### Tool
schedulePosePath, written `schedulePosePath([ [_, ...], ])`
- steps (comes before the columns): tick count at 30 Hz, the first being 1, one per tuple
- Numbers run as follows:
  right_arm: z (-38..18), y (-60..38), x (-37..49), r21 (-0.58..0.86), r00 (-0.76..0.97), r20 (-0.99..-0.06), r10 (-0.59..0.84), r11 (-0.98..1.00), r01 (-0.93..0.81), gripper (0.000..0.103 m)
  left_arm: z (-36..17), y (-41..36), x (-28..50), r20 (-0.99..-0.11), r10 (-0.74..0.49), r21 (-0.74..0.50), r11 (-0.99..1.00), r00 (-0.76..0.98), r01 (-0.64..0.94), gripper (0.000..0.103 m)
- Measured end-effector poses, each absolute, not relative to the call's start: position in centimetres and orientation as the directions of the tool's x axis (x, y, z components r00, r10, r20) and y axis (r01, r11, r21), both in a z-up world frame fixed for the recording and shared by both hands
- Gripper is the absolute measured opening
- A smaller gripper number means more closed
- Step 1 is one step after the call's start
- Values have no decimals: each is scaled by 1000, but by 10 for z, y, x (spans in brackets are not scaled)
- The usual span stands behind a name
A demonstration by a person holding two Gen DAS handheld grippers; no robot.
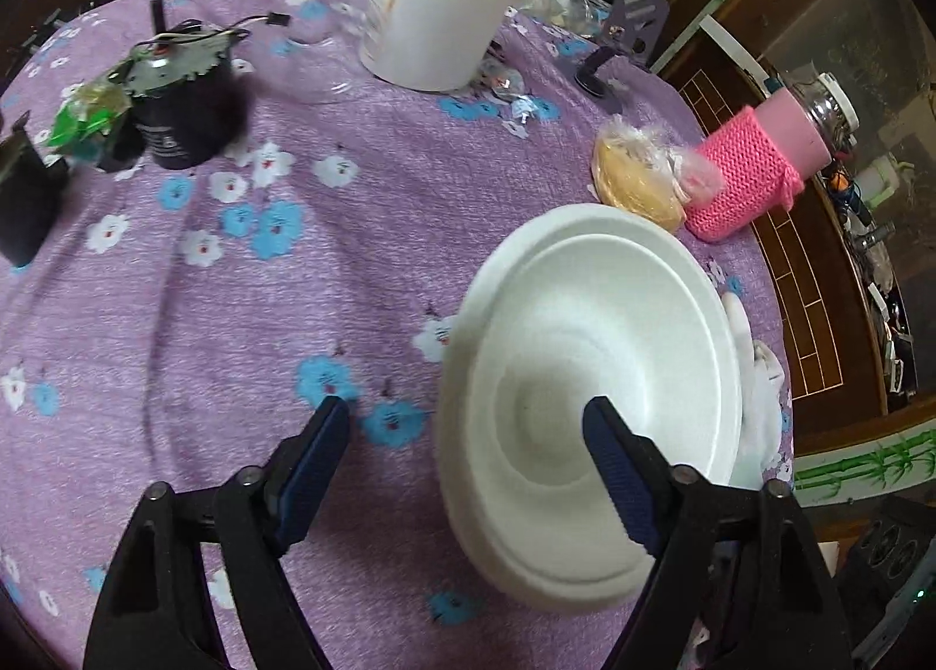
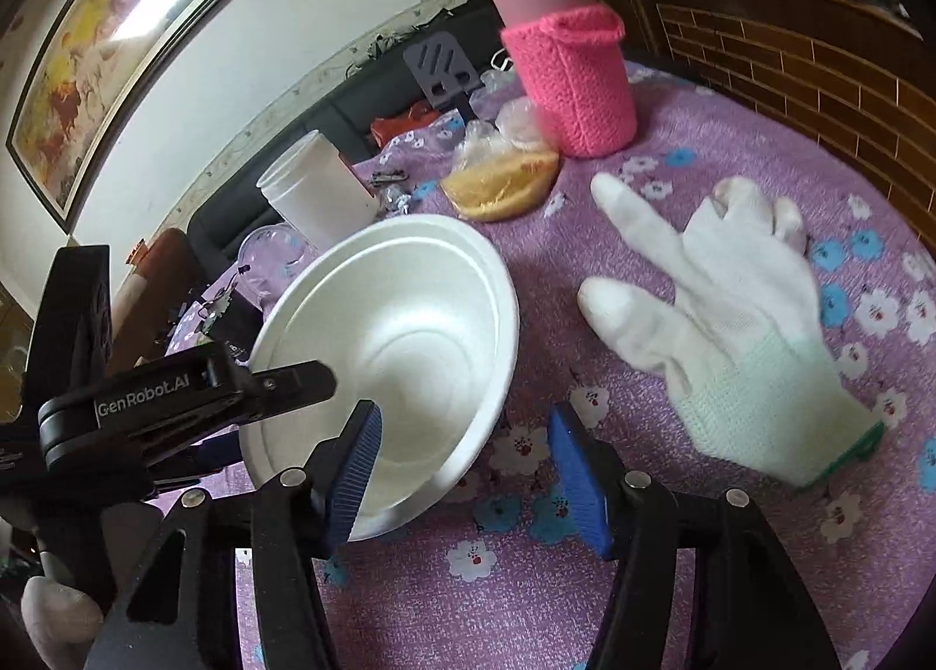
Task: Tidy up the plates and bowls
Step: 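Grasp the rim of the white paper bowl with both grippers, then carry the white bowl and lower it into the cream bowls on the stack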
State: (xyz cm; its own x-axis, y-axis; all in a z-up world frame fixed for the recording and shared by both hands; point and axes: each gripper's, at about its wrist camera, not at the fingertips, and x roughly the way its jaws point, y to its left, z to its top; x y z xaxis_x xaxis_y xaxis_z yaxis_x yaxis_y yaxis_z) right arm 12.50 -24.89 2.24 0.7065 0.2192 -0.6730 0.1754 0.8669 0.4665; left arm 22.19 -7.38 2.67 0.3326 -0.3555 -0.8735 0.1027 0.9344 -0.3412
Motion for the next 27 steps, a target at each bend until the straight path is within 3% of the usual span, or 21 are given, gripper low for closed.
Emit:
schedulePosePath([
  [4,12,-246,130,499,681,-683,263,850,171,44,22,-81,225,-878,-373,-352,928,299,126,29],
  [6,11,-243,131,514,672,-681,290,843,157,30,22,-83,223,-885,-367,-339,930,288,146,19],
  [12,24,-231,123,492,696,-658,287,864,110,19,42,-70,202,-888,-314,-273,948,335,163,19],
  [23,65,-160,85,467,717,-554,423,871,-152,19,98,6,97,-863,-143,-116,990,485,86,19],
  [27,80,-121,61,430,699,-527,483,861,-272,19,113,43,57,-851,-125,-127,991,510,32,19],
])
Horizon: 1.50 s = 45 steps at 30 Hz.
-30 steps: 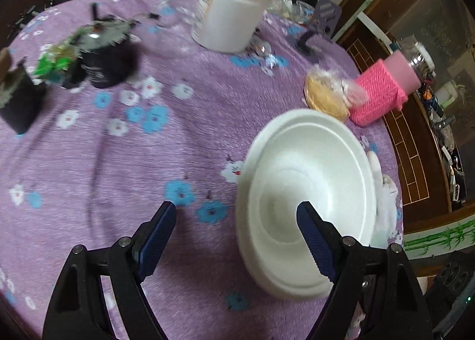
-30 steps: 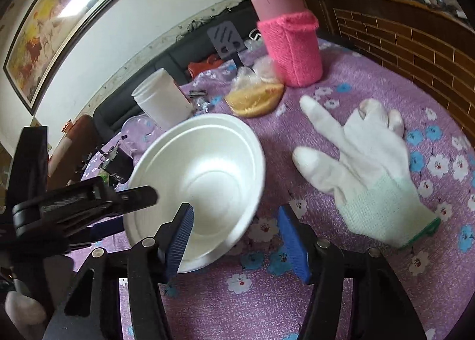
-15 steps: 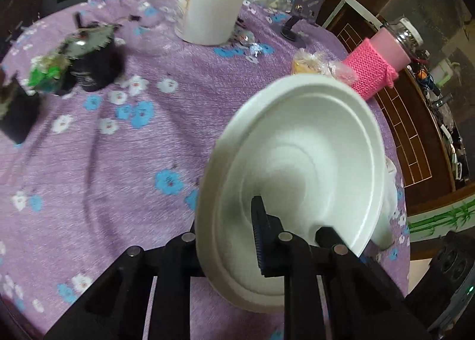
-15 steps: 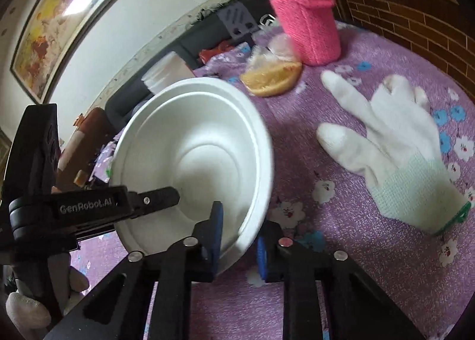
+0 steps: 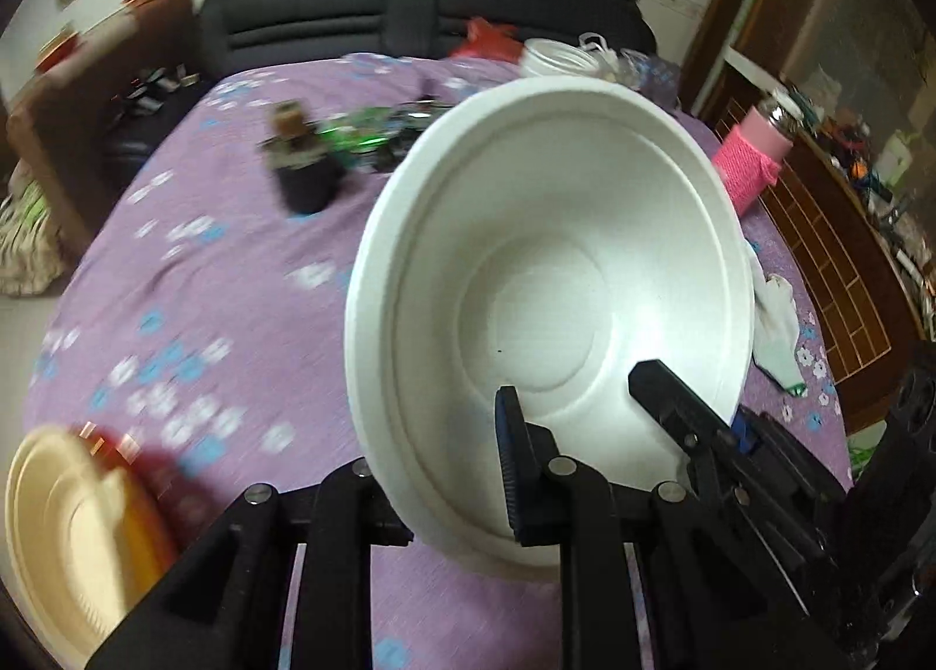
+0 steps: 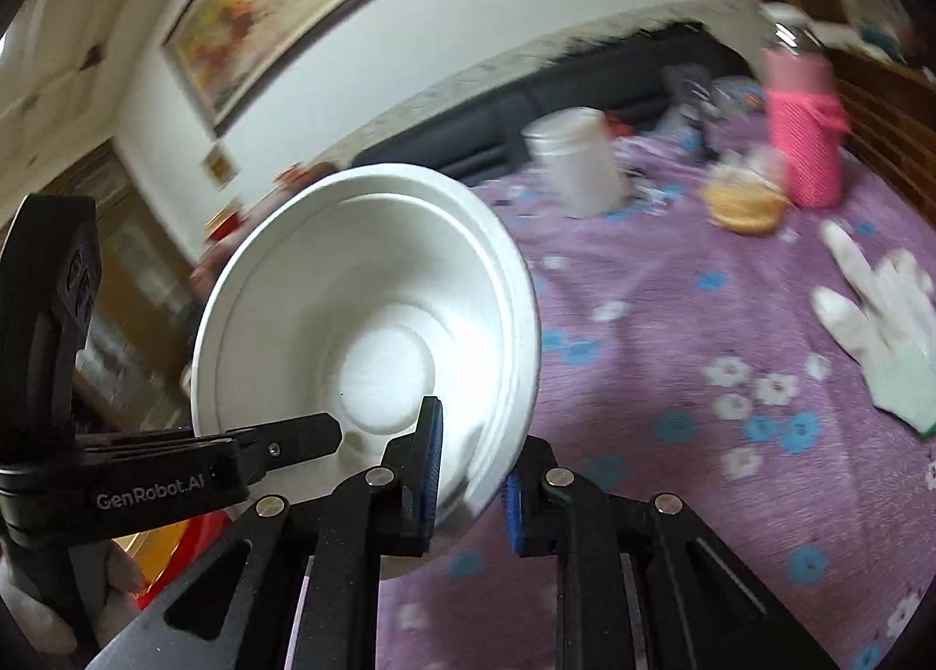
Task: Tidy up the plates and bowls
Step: 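Carry the white bowl and lower it into the cream bowls on the stack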
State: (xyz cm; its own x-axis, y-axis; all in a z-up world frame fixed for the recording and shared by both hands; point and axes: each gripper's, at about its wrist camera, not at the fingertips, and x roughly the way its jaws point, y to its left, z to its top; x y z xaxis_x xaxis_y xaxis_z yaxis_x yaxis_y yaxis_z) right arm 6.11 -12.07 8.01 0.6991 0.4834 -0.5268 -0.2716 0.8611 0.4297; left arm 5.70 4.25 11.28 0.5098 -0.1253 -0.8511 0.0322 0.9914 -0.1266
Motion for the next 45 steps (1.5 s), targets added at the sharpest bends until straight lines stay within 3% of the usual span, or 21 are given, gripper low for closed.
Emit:
schedulePosePath([
  [16,132,38,-21,329,590,-542,599,797,-507,20,148,184,-66,-808,19,-92,983,589,-158,24],
  [28,109,106,-40,278,524,-628,574,796,-538,20,113,244,-82,-844,2,-155,957,536,-247,25],
  [38,110,126,-34,269,496,-654,572,788,-554,20,119,263,-87,-839,14,-164,946,545,-278,25],
  [45,99,140,-32,269,467,-680,565,785,-559,20,118,269,-94,-831,24,-166,943,555,-288,38],
])
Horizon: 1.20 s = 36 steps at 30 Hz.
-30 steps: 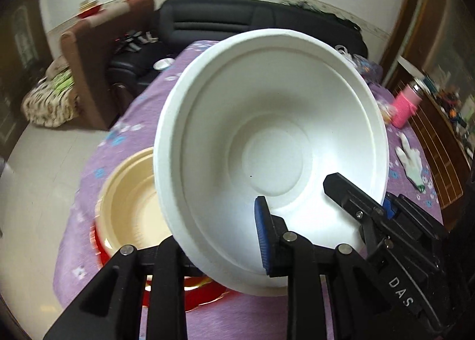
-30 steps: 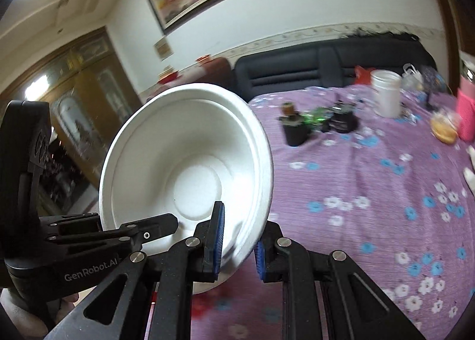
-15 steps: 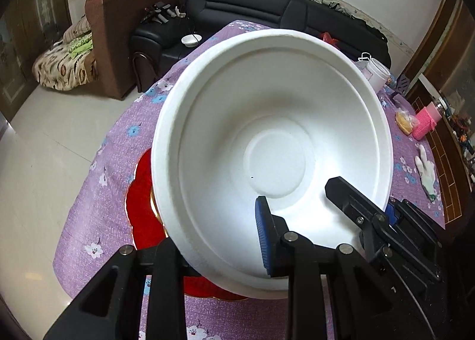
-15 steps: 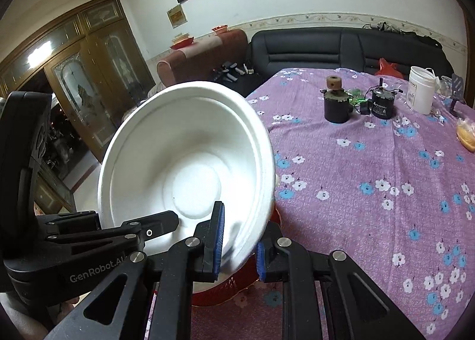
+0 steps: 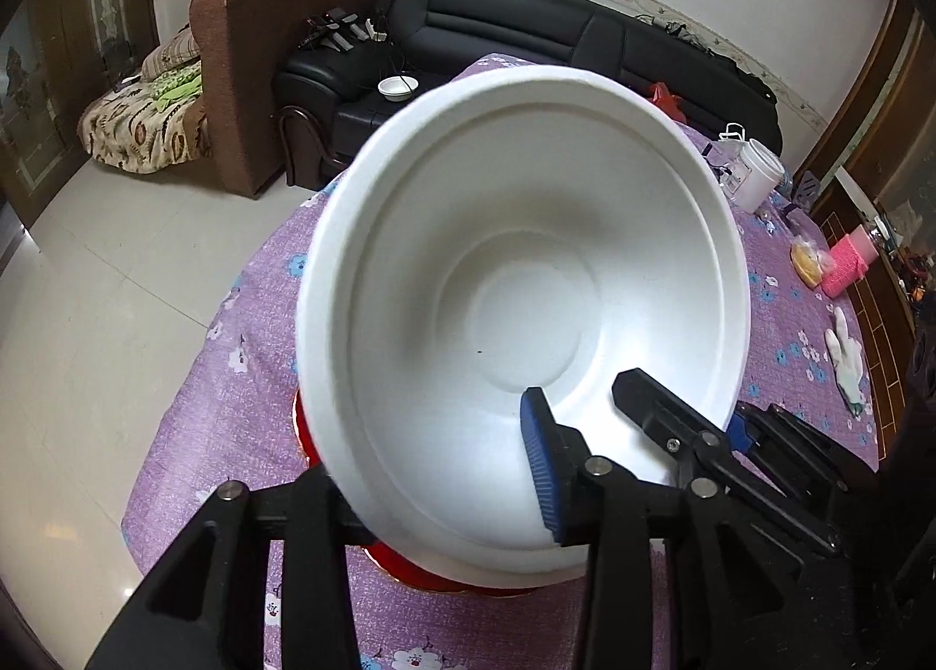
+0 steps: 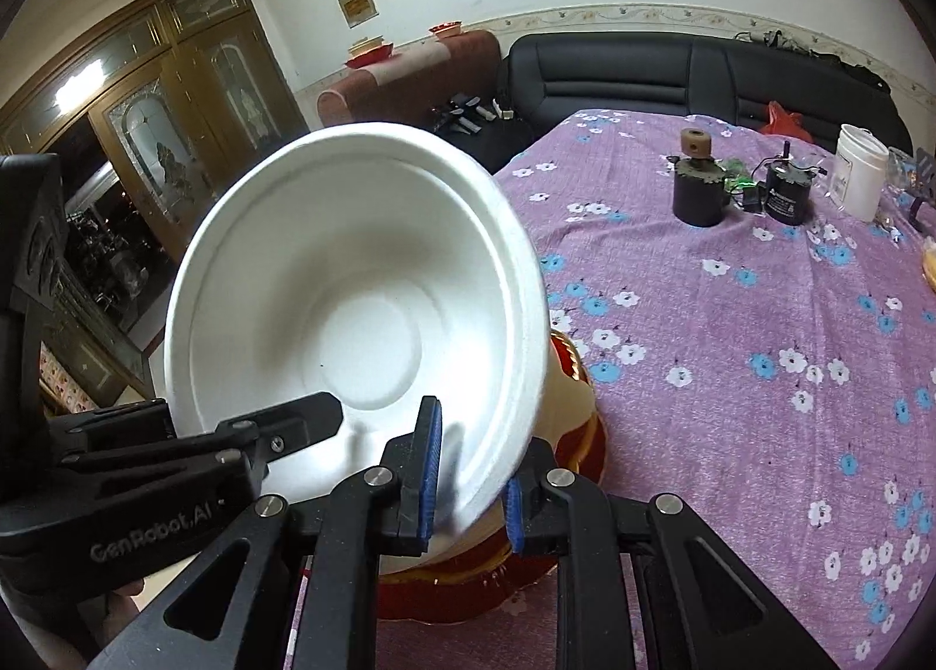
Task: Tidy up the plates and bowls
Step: 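Carry the white bowl and lower it into the cream bowls on the stack, then open both grippers to release the white bowl and withdraw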
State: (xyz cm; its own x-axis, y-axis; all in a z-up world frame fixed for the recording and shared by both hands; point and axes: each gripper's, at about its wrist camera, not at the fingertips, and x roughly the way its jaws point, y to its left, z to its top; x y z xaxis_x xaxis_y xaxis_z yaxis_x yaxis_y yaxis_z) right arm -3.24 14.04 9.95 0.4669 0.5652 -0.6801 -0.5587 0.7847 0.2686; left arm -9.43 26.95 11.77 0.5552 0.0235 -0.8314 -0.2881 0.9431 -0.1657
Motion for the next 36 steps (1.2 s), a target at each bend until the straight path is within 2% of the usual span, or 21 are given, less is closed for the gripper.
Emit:
schedulePosePath([
  [5,100,145,-32,256,463,-686,562,781,-570,20,122,277,-102,-810,13,-197,936,587,-291,48],
  [7,99,146,-31,255,456,-692,560,781,-571,20,126,282,-105,-794,6,-225,926,608,-303,65],
  [8,98,147,-30,252,455,-698,553,785,-567,20,129,285,-107,-780,6,-240,920,625,-308,68],
  [16,99,152,-30,202,493,-692,527,797,-569,22,142,299,-125,-720,36,-277,901,693,-335,69],
  [18,101,155,-33,183,506,-686,523,797,-576,33,144,299,-131,-708,49,-274,901,705,-338,73],
  [20,103,157,-37,161,534,-668,519,801,-577,59,147,297,-140,-694,70,-264,901,717,-344,75],
  [21,105,157,-40,144,556,-653,515,804,-576,67,148,296,-144,-689,81,-259,901,721,-349,76],
  [23,107,159,-44,111,586,-633,505,809,-577,74,150,296,-152,-679,107,-244,901,727,-360,76],
  [31,110,164,-62,14,666,-582,466,825,-565,82,155,291,-173,-643,233,-157,892,730,-424,82],
  [36,117,156,-73,6,693,-552,464,833,-553,86,157,286,-178,-622,316,-83,883,716,-461,87],
])
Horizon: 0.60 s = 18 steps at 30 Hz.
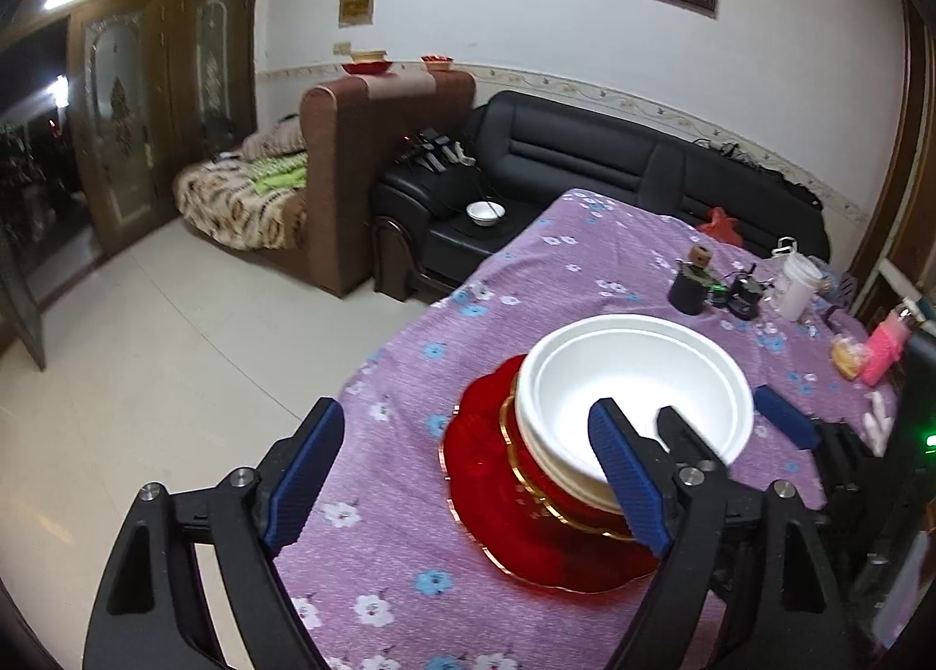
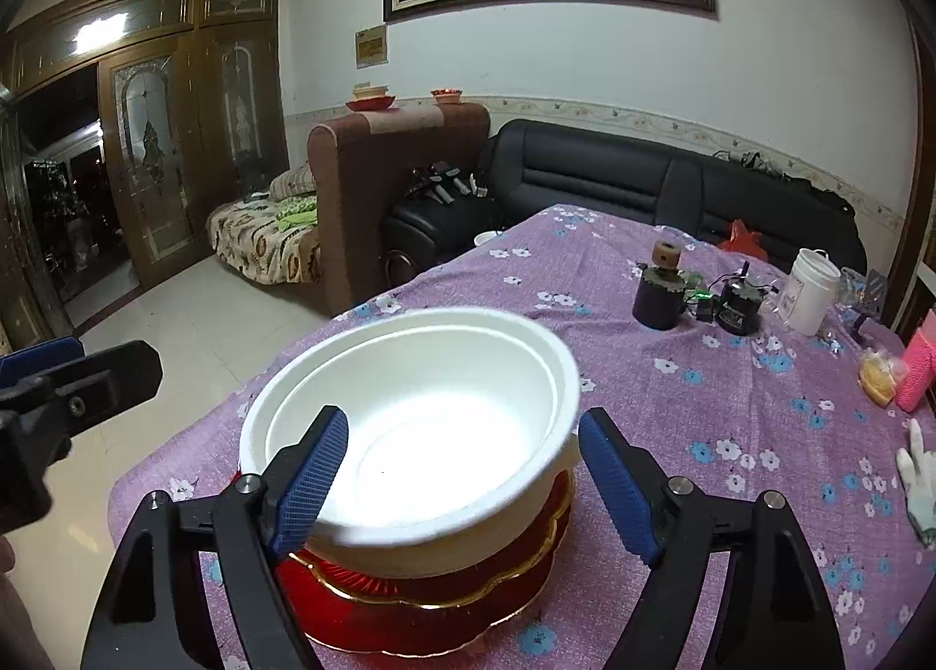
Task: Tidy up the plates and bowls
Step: 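Open both grippers to release the white bowl and withdraw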
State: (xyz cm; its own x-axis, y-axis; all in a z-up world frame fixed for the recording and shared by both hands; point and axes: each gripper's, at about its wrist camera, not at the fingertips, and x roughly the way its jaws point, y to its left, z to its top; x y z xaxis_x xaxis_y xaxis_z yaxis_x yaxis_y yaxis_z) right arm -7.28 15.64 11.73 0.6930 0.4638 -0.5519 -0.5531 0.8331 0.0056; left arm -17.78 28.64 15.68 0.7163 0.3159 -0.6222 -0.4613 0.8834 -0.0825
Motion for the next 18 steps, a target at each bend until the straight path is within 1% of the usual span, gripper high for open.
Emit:
schedulePosePath([
  [6,124,138,-83,29,711,-529,463,848,-530,88,153,281,-182,-624,325,-69,883,711,-464,88],
  [18,121,94,-97,120,711,-534,458,873,-472,89,153,254,-194,-611,336,-33,894,717,-447,88],
])
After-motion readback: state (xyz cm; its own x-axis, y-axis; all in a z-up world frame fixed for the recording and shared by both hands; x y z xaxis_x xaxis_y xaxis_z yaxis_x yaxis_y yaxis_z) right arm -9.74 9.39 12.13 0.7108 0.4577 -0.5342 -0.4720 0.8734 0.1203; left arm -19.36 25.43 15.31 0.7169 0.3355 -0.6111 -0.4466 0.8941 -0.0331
